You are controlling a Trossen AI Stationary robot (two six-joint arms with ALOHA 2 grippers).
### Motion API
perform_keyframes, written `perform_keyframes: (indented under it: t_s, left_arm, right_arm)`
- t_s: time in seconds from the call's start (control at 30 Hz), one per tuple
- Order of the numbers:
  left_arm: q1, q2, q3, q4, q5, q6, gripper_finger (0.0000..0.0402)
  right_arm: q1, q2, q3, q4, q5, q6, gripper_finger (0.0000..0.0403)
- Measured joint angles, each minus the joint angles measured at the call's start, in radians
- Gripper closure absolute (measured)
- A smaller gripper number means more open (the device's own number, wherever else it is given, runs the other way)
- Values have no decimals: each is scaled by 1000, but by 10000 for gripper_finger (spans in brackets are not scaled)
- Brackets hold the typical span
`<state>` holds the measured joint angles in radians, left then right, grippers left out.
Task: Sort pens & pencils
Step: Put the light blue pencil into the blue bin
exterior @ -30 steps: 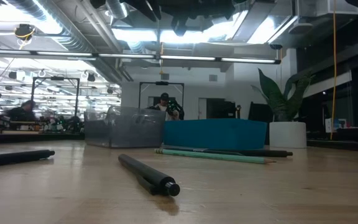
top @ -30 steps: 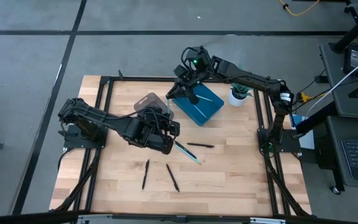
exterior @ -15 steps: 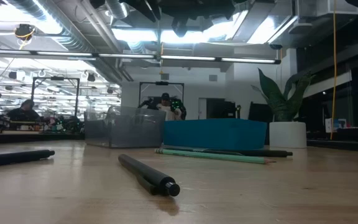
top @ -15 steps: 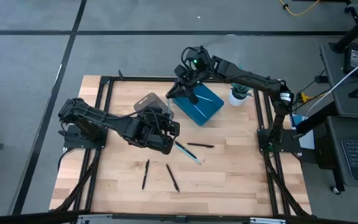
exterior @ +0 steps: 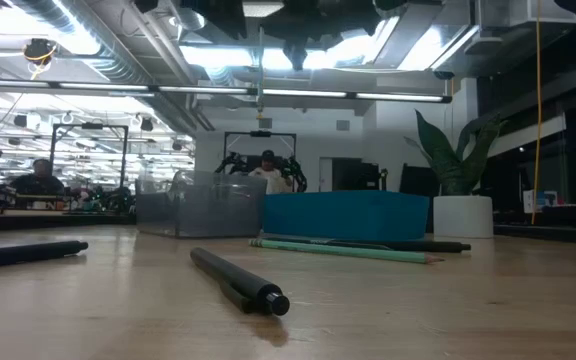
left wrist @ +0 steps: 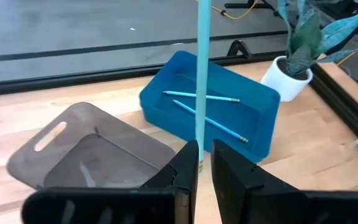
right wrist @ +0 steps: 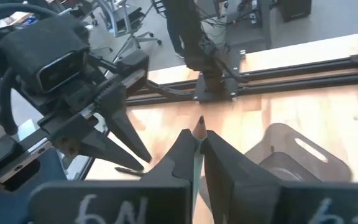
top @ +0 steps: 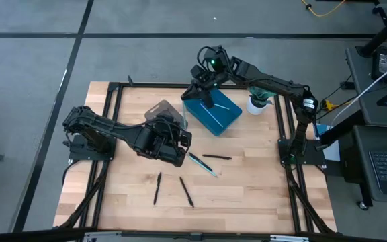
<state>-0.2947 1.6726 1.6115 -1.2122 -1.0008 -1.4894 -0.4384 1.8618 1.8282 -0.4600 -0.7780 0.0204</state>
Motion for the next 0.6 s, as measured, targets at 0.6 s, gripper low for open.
perform_keyframes:
  t_s: [0.6]
  left_arm:
    - [8,0,0,-301,25,-159,363]
  right_arm:
    - [-211,0,69,-312,105,-147,383]
